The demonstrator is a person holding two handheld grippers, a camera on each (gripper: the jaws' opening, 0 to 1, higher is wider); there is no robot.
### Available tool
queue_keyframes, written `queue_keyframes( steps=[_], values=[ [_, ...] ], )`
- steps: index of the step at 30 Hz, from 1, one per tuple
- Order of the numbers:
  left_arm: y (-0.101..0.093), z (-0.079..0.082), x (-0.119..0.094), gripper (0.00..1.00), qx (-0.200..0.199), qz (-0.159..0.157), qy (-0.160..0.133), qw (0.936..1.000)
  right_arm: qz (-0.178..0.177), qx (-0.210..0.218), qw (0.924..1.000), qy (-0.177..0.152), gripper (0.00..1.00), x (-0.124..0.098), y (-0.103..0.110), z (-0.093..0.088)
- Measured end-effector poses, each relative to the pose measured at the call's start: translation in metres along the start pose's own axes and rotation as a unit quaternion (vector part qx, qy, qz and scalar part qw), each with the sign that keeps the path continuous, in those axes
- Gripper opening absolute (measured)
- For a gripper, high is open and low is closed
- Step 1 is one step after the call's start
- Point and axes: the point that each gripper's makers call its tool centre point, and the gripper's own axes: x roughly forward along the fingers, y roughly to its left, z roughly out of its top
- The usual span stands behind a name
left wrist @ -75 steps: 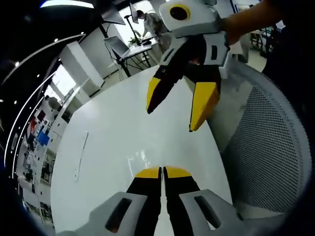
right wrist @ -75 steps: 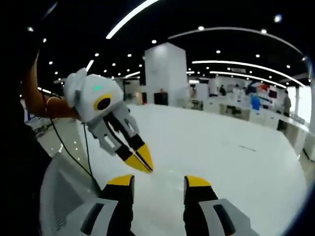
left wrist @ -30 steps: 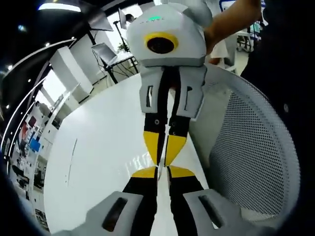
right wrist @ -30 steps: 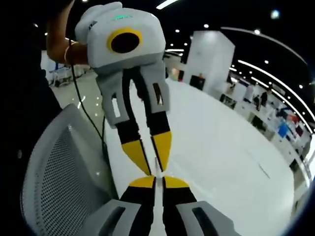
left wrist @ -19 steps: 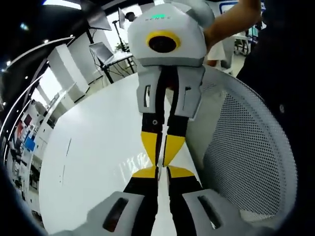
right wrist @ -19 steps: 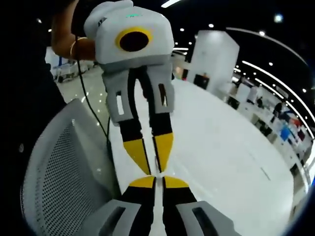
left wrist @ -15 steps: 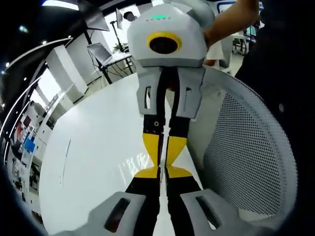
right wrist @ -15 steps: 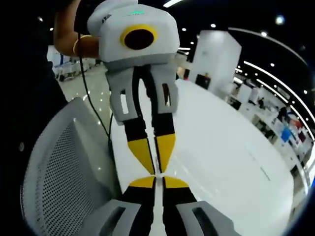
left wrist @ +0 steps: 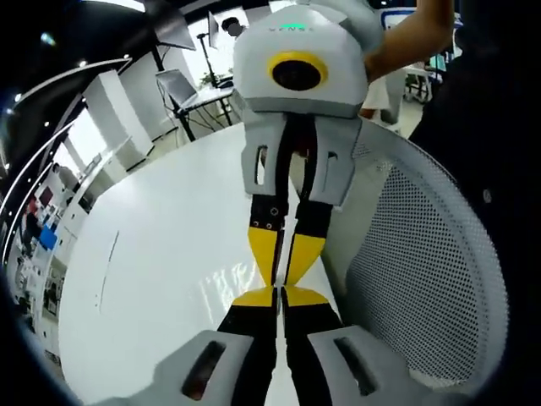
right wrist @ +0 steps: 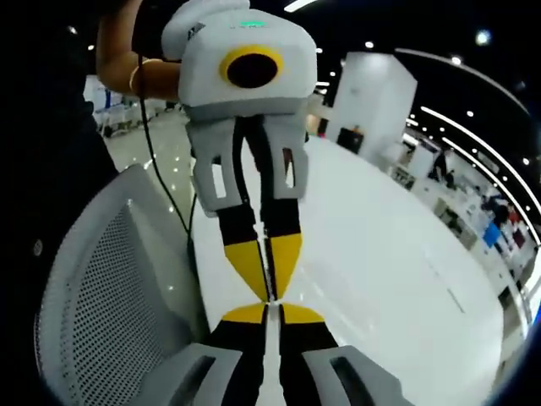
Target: Open the resealable bag by pulling the two sides of the seal apart until the entire bag opening is separated and visibly accessible.
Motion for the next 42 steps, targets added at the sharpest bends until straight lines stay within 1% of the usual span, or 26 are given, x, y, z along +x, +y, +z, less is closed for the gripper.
queue_keyframes(
  steps=[2, 6, 8, 15, 18, 20, 24, 30, 36, 38, 39, 40, 41, 42],
  values=[
    [0.002, 0.001, 0.0, 0.0, -0.01, 0.006, -0.004, 0.9999, -0.004, 0.0, 1.0, 0.001, 0.0, 0.0, -0.001, 0.0],
    [0.0, 0.0, -0.001, 0.0, -0.015, 0.004, -0.003, 0.9999, 0.0, -0.001, 1.0, 0.008, 0.0, -0.001, 0.001, 0.0],
    [-0.001, -0.001, -0.001, 0.0, -0.015, 0.003, 0.0, 0.9999, 0.001, -0.009, 0.9998, 0.018, 0.0, -0.001, 0.002, -0.003],
    [-0.002, 0.0, -0.003, 0.0, -0.01, 0.005, 0.0, 0.9999, 0.002, -0.007, 0.9997, 0.022, 0.0, -0.001, 0.003, -0.004],
    [-0.004, 0.0, -0.004, 0.0, -0.001, 0.005, 0.003, 1.0, 0.002, -0.018, 0.999, 0.042, 0.0, -0.001, 0.003, -0.013],
    [-0.004, 0.0, -0.005, 0.0, -0.001, 0.004, 0.002, 1.0, -0.001, -0.017, 0.9986, 0.05, 0.0, -0.002, 0.003, -0.017],
    [0.001, 0.001, -0.01, 0.0, -0.008, 0.009, -0.004, 0.9999, -0.008, -0.008, 0.9986, 0.052, 0.0, -0.008, -0.001, -0.023],
    [0.001, 0.002, -0.01, 0.0, -0.003, 0.008, -0.001, 1.0, -0.007, -0.005, 0.9981, 0.061, 0.0, -0.008, -0.001, -0.029],
    [0.002, -0.001, -0.012, 0.0, -0.013, 0.008, -0.004, 0.9999, -0.009, 0.002, 0.9979, 0.065, 0.0, -0.011, -0.003, -0.035],
    [0.004, -0.002, -0.013, 0.0, -0.01, 0.012, -0.001, 0.9999, -0.011, -0.007, 0.9971, 0.075, 0.0, -0.011, -0.005, -0.04],
    [0.004, -0.003, -0.014, 0.0, -0.011, 0.011, -0.001, 0.9999, -0.012, -0.002, 0.997, 0.077, 0.0, -0.011, -0.006, -0.042],
    [0.005, -0.004, -0.016, 0.0, -0.012, 0.014, 0.002, 0.9998, -0.014, 0.005, 0.9953, 0.096, 0.0, -0.015, -0.006, -0.049],
    [0.007, -0.003, -0.018, 0.0, -0.018, 0.016, -0.006, 0.9997, -0.013, -0.005, 0.9967, 0.08, 0.0, -0.016, -0.008, -0.046],
    [0.007, -0.001, -0.02, 0.0, -0.028, 0.015, -0.017, 0.9994, -0.014, 0.019, 0.9977, 0.064, 0.0, -0.016, -0.008, -0.042]
  ],
)
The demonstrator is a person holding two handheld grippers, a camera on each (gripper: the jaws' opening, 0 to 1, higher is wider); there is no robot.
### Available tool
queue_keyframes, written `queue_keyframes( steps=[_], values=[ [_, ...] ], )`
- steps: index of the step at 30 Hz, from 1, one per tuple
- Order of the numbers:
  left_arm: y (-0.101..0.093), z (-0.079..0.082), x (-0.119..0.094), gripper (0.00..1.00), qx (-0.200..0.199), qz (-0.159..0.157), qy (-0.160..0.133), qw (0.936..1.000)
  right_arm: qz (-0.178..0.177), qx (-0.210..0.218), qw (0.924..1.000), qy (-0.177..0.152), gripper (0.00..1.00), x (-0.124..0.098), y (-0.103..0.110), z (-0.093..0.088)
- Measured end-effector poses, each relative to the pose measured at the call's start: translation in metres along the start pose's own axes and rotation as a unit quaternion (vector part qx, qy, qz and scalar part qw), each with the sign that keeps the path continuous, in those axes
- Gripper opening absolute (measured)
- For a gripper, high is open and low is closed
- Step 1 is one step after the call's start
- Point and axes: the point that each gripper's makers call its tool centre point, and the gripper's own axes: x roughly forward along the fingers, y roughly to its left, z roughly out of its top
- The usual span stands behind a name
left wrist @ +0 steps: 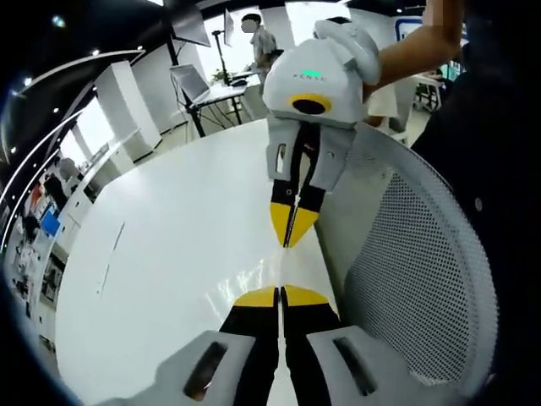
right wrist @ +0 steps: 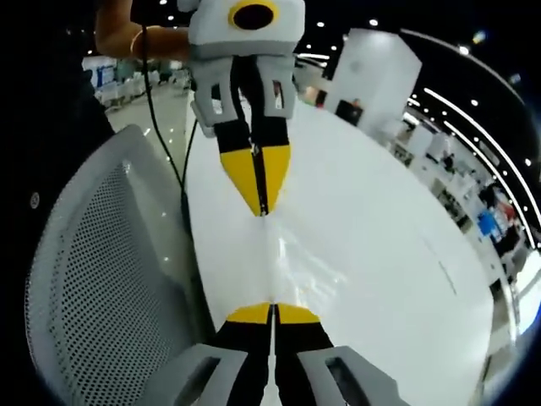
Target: Open the resealable bag by pulling the two sides of the seal apart until the entire bag opening is separated and visibly accessible.
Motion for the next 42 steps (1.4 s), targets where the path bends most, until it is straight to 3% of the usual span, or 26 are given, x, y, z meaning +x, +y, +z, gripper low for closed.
queue_keyframes(
  steps=[7, 29, 38, 42],
  values=[
    [0.001, -0.001, 0.001, 0.0, 0.006, 0.005, 0.004, 1.0, -0.005, -0.019, 0.9997, 0.014, 0.0, 0.002, -0.003, 0.0],
    [0.009, 0.008, -0.004, 0.0, 0.018, 0.027, -0.005, 0.9995, -0.023, 0.002, 0.9997, -0.007, 0.0, -0.004, -0.007, 0.006],
    [0.006, 0.01, -0.003, 0.0, 0.032, 0.017, -0.003, 0.9993, -0.026, 0.012, 0.9994, -0.016, 0.01, -0.004, -0.009, 0.009],
    [0.002, 0.013, 0.0, 0.0, 0.039, 0.011, -0.004, 0.9992, -0.023, 0.011, 0.9992, -0.032, 0.01, -0.003, -0.009, 0.019]
  ],
)
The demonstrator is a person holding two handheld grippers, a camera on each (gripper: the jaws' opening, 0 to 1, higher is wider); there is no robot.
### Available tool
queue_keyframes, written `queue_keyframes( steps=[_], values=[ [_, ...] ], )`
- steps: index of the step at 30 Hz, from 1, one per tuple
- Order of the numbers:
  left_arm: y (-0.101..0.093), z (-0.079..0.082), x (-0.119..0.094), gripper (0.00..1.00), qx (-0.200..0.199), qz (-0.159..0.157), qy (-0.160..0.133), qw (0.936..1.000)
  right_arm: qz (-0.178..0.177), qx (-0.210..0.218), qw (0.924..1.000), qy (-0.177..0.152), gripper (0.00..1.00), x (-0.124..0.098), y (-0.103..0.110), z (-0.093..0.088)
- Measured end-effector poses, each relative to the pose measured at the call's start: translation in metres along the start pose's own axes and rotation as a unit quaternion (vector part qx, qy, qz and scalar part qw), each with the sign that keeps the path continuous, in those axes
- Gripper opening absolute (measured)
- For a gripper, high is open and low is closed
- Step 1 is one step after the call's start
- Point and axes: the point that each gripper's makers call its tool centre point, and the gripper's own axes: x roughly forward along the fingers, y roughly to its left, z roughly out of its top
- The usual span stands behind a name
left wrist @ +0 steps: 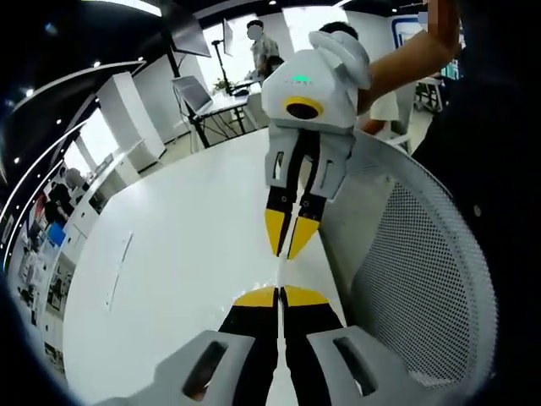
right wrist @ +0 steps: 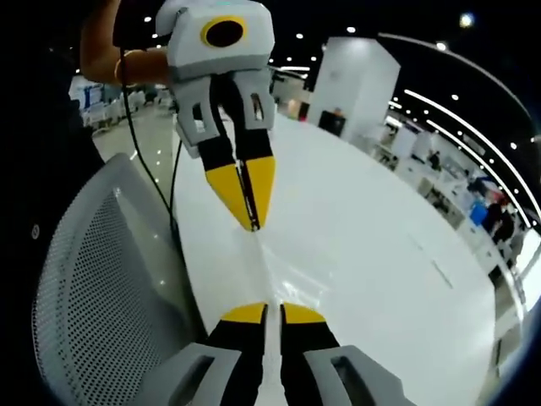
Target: Open the resealable bag by pulling the two sides of the seal apart until the entire bag opening is separated and visibly accessible.
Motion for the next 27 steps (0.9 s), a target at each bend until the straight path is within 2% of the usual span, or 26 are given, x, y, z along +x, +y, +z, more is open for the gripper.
queue_keyframes(
  steps=[14, 20, 22, 27],
  values=[
    [0.001, 0.0, 0.0, 0.0, -0.004, 0.001, -0.001, 1.0, 0.011, -0.011, 0.9998, 0.014, 0.0, 0.004, 0.002, -0.004],
    [-0.001, -0.003, 0.001, 0.0, -0.004, -0.002, 0.002, 1.0, 0.021, -0.037, 0.9988, 0.025, 0.0, 0.006, 0.008, -0.005],
    [0.0, -0.004, 0.002, 0.0, -0.001, 0.002, 0.005, 1.0, 0.022, -0.039, 0.9987, 0.025, 0.0, 0.007, 0.008, -0.005],
    [-0.006, -0.006, 0.006, 0.0, 0.005, -0.009, 0.009, 0.9999, 0.027, -0.045, 0.9984, 0.018, 0.0, 0.008, 0.012, 0.002]
  ],
)
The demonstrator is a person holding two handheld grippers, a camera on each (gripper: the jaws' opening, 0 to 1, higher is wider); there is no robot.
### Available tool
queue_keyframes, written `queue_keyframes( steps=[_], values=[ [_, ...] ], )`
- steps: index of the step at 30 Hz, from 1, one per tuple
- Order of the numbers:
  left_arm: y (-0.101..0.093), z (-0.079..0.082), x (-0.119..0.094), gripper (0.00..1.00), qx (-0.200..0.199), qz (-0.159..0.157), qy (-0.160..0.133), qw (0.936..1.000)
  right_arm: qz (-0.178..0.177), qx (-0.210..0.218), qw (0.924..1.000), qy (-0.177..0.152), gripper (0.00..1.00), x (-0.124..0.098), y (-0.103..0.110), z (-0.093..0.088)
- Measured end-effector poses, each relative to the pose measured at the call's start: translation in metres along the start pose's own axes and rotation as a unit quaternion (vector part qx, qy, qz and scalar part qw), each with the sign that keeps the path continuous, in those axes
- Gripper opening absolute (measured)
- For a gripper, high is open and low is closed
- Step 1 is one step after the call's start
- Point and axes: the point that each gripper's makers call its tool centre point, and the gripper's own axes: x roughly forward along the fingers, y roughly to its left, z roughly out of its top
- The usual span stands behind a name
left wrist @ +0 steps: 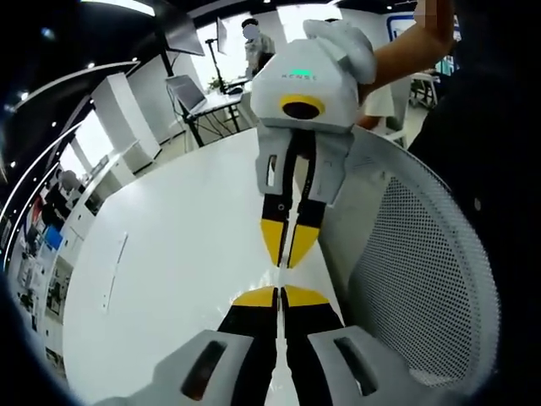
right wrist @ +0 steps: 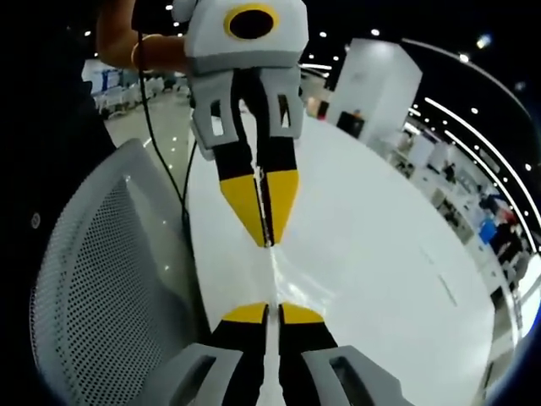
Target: Open the resealable bag by pulling the two sides of the seal apart until the entire bag opening is separated and visibly accessible.
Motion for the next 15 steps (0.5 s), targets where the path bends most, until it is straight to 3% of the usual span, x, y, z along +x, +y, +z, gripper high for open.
queue_keyframes(
  steps=[15],
  values=[
    [-0.006, -0.005, 0.017, 0.01, 0.016, -0.02, 0.023, 0.9994, 0.009, -0.006, 0.9999, -0.009, 0.0, 0.004, 0.006, 0.009]
  ],
)
